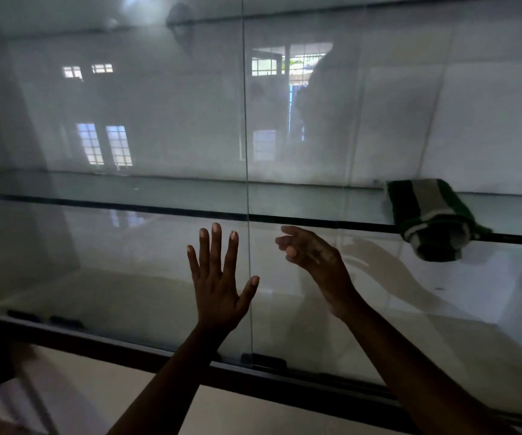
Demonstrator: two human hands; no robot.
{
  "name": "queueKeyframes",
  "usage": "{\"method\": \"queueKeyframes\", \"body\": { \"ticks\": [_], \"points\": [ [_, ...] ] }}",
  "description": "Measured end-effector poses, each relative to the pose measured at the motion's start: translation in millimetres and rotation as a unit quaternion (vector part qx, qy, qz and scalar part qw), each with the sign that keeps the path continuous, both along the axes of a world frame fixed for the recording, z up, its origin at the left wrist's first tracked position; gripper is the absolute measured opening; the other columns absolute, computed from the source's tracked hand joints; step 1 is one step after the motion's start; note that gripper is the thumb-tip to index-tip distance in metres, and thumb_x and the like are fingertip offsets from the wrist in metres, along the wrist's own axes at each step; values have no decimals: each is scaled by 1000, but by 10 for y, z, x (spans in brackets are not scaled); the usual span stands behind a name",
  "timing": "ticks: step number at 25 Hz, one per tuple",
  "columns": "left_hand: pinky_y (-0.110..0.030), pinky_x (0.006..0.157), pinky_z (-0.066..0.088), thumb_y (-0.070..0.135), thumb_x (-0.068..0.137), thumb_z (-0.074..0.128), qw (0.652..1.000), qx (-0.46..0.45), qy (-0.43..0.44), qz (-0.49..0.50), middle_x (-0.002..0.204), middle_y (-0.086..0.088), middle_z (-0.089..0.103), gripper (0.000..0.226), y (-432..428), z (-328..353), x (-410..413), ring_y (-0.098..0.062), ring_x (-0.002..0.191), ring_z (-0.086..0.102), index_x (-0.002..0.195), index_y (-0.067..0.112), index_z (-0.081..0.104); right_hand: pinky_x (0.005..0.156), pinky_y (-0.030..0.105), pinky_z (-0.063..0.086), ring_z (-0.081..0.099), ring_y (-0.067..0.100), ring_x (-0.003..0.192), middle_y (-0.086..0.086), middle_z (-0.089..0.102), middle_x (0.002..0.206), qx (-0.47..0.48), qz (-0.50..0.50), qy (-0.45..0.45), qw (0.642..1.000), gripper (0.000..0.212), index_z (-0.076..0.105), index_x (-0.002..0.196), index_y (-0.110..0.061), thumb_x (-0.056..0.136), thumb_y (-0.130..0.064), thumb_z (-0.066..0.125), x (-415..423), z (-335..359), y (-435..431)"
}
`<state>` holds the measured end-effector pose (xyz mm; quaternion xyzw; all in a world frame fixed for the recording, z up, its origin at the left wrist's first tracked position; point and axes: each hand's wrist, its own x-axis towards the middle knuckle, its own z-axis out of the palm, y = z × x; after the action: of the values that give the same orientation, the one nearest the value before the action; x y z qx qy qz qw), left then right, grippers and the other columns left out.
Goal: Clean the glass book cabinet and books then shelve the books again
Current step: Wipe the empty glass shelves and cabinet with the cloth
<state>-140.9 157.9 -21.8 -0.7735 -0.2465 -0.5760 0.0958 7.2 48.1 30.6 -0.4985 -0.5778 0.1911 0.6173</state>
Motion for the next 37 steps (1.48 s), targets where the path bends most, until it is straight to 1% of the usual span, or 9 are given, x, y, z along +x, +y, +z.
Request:
{"method": "queueKeyframes", "body": {
  "ticks": [8, 16, 19, 22, 25, 29, 33, 35, 37],
  "points": [
    [-54, 115, 1, 62, 93, 16, 999, 24, -22, 18, 158, 0, -8, 71, 16, -38, 89, -27, 145, -3, 151, 26, 0, 89, 20, 49, 62, 6, 102, -12, 68, 103, 7, 11, -13, 1000, 38, 56, 115, -40, 78, -45, 60, -53, -21, 85],
    [-52, 115, -5, 60, 94, 13, 1000, 2, 21, -8, 158, 1, -13, 68, -7, -18, -13, -27, 145, -8, 150, 25, -3, 77, 8, 45, 58, -10, 98, -15, 62, 104, 2, 87, 7, 996, 29, 56, 116, -26, 88, -20, 61, -463, 34, 456],
    [-51, 115, -6, 61, 94, 16, 1000, -17, 23, 0, 158, 2, -13, 70, -3, -6, -22, -26, 145, -9, 151, 24, -2, 79, 9, 46, 60, -6, 100, -21, 62, 103, -10, 82, 22, 996, 37, 58, 112, -33, 78, -46, 64, -502, 35, 455],
    [-52, 116, -5, 60, 95, 19, 997, -57, 56, -16, 158, 0, -12, 69, -123, 52, -137, -27, 145, -8, 151, 24, 0, 86, 14, 48, 57, -1, 107, -19, 61, 110, -50, 64, 4, 997, 69, 55, 117, -38, 62, -79, 55, -496, 59, 356],
    [-51, 117, 5, 62, 93, 23, 981, -163, 65, -84, 159, 2, 0, 66, -466, 195, -337, -17, 146, -2, 149, 29, 12, 93, 30, 49, 55, 8, 110, -7, 58, 119, -100, -3, 22, 995, 52, 49, 124, -34, 80, -62, 54, -433, 80, 62],
    [-44, 115, 19, 70, 86, 32, 956, -209, 113, -174, 155, 13, 18, 57, -1223, 1, -723, -3, 144, 7, 138, 45, 30, 88, 40, 53, 62, 12, 95, -6, 65, 99, -111, -99, -4, 989, 15, 59, 102, -38, 87, -35, 60, -304, 31, -866],
    [-12, 108, 25, 76, 83, 30, 927, -221, 166, -253, 145, 21, 29, 58, -1456, 17, -865, 6, 136, 22, 129, 43, 42, 77, 33, 52, 64, 18, 88, 0, 70, 94, -141, -151, -57, 977, 14, 66, 90, -38, 86, -25, 62, -190, 342, -1807],
    [-14, 109, 23, 74, 85, 26, 928, -175, 194, -267, 143, 20, 31, 59, -1437, 177, -678, 5, 134, 23, 130, 39, 43, 73, 30, 51, 63, 20, 86, 0, 69, 93, -143, -190, -65, 969, 13, 66, 89, -34, 87, -22, 62, -138, 609, -2053],
    [-26, 114, 20, 70, 86, 28, 933, -139, 197, -268, 143, 14, 36, 64, -1404, 389, -412, 2, 135, 22, 134, 32, 45, 71, 25, 49, 61, 18, 88, 2, 66, 94, -130, -253, -44, 958, 8, 66, 92, -24, 88, -19, 61, -62, 908, -2078]
  ]
}}
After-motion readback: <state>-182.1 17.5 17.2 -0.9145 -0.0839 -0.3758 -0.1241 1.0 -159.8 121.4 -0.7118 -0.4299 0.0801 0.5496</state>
